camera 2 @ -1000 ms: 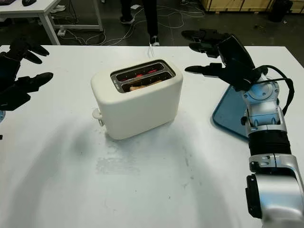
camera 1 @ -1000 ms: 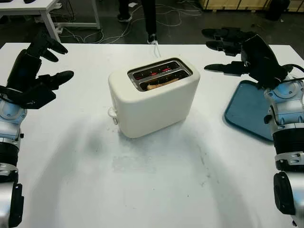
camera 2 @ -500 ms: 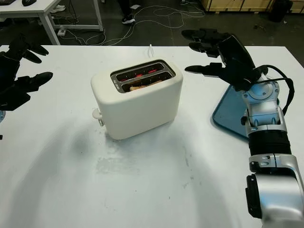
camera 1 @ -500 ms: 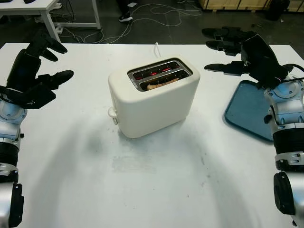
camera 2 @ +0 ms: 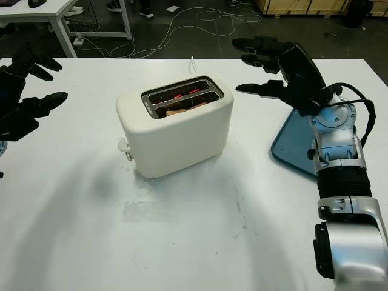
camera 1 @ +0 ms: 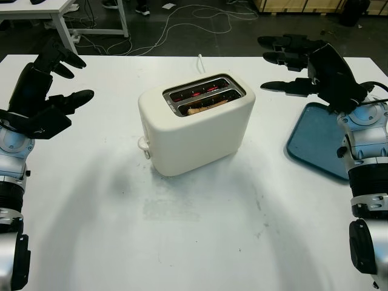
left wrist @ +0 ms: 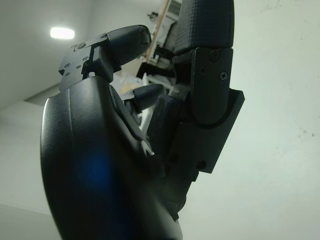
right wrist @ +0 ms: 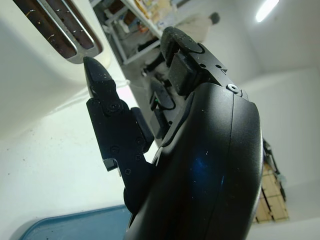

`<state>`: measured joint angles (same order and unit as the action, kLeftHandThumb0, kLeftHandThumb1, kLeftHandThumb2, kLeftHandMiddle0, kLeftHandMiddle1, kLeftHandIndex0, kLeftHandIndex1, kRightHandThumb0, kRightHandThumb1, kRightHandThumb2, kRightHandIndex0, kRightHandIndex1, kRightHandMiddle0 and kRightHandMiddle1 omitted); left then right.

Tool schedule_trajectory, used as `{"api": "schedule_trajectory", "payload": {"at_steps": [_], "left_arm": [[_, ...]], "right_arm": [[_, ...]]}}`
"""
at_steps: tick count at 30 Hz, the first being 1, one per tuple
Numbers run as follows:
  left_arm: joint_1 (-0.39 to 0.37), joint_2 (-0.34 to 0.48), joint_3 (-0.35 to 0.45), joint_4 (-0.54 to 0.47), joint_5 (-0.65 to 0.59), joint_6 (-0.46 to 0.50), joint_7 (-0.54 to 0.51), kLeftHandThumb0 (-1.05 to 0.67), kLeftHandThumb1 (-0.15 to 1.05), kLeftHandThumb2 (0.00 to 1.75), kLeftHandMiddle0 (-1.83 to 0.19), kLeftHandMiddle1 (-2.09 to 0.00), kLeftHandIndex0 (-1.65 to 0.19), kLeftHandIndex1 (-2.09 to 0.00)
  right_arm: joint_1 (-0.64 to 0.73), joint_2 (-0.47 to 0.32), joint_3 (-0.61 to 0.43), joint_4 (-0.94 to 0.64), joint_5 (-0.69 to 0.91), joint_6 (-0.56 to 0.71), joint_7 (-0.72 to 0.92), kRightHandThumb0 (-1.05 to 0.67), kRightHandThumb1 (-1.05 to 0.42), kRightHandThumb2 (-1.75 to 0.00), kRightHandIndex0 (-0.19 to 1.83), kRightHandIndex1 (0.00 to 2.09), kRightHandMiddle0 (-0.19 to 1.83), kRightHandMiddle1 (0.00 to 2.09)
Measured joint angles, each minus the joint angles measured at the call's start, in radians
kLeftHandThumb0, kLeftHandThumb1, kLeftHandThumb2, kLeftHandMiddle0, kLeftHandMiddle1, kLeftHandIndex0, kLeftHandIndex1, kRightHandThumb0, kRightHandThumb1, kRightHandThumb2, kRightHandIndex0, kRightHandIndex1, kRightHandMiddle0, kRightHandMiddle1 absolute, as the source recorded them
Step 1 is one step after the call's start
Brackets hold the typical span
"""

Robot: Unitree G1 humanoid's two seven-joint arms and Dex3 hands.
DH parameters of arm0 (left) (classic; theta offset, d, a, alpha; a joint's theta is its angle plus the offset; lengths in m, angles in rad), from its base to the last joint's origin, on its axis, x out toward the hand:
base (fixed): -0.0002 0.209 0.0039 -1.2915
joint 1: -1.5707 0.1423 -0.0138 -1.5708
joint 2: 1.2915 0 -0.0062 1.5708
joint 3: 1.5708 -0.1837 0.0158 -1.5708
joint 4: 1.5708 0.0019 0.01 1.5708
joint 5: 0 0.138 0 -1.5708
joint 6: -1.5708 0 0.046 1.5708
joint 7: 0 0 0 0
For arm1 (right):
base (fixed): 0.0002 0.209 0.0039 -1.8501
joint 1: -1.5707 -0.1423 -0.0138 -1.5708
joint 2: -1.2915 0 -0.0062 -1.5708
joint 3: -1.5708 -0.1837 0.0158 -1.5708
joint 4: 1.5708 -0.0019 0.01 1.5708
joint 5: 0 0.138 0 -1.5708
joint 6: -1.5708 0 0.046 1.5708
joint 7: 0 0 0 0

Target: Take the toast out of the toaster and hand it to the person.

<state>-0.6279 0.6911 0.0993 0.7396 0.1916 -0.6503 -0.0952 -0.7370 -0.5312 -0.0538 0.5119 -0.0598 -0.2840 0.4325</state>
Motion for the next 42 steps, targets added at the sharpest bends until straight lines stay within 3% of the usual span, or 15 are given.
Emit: {"api": "schedule_trajectory", "payload": {"at_steps": [42], "left_arm": [[0.000, 0.000, -0.001, -0.001, 0.001, 0.004, 0.005, -1.05, 0.92, 0.48, 0.00, -1.75, 0.00, -1.63]], "right_arm": [[0.000, 0.000, 0.000, 0.003, 0.002, 0.000, 0.000, -0.22, -0.77, 0.00, 0.55, 0.01, 0.54, 0.00]]}}
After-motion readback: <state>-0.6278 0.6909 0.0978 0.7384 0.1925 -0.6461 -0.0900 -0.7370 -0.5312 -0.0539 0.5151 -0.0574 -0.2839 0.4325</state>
